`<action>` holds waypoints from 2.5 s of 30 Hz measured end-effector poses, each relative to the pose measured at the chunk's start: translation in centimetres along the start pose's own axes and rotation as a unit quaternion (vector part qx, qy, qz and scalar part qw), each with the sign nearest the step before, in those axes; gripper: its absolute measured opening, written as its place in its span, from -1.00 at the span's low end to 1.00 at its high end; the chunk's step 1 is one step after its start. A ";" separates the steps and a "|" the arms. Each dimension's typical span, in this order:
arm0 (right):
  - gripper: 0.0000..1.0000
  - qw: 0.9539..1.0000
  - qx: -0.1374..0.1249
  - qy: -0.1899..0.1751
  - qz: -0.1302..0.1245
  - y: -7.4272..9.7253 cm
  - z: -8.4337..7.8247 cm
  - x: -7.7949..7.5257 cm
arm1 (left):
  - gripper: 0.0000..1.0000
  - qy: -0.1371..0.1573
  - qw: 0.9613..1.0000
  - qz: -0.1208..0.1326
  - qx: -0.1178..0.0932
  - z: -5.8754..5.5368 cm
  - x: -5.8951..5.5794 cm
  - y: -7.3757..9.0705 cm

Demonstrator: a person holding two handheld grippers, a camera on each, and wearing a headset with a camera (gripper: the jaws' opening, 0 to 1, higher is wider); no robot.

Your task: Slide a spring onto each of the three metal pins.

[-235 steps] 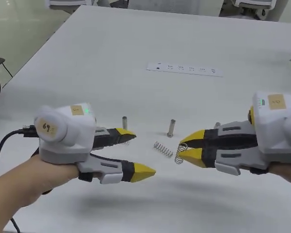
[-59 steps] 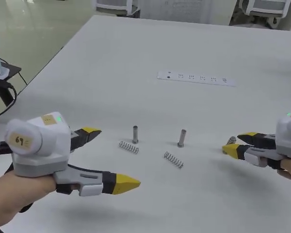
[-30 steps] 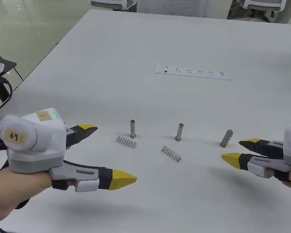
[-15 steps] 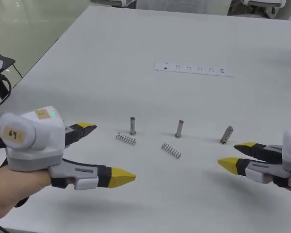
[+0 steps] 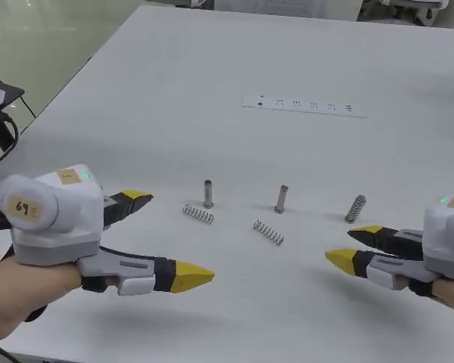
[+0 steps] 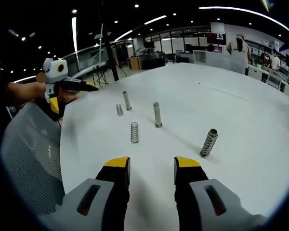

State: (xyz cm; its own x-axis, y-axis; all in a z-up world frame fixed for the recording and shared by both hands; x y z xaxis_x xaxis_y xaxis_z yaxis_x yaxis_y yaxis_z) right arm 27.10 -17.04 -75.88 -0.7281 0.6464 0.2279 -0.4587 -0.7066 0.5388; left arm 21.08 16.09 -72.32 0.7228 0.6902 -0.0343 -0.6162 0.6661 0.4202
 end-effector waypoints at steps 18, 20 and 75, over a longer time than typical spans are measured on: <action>-0.41 0.998 0.008 0.050 0.034 -4.1 2.2 2.7 | 0.96 0.000 1.000 -0.001 0.002 -0.1 -0.1 0.1; -0.43 0.997 0.012 0.060 0.036 -4.8 2.5 3.0 | 0.96 0.001 1.000 -0.001 0.002 -0.1 -0.1 0.2; -0.84 0.990 0.051 0.126 0.042 -6.1 3.0 3.7 | 0.96 -0.020 1.000 -0.020 0.012 0.9 -0.4 -0.4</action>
State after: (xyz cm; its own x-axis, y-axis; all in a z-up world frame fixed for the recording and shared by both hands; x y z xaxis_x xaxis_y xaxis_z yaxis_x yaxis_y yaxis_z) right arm 28.72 -9.43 -75.91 -0.8714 0.4854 0.0714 -0.3476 -0.7135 0.6084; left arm 21.30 15.27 -71.71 0.7586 0.6514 -0.0148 -0.5798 0.6852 0.4407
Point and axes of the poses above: the centre of the closed fingertips' face, and the gripper's own axes: y roughly backward along the fingers, x roughly to its left, z roughly out of its top, the point moved 10 cm from there along y, roughly backward along the fingers, and after that the axes turned 7 degrees about -y, right-handed, at the moved point
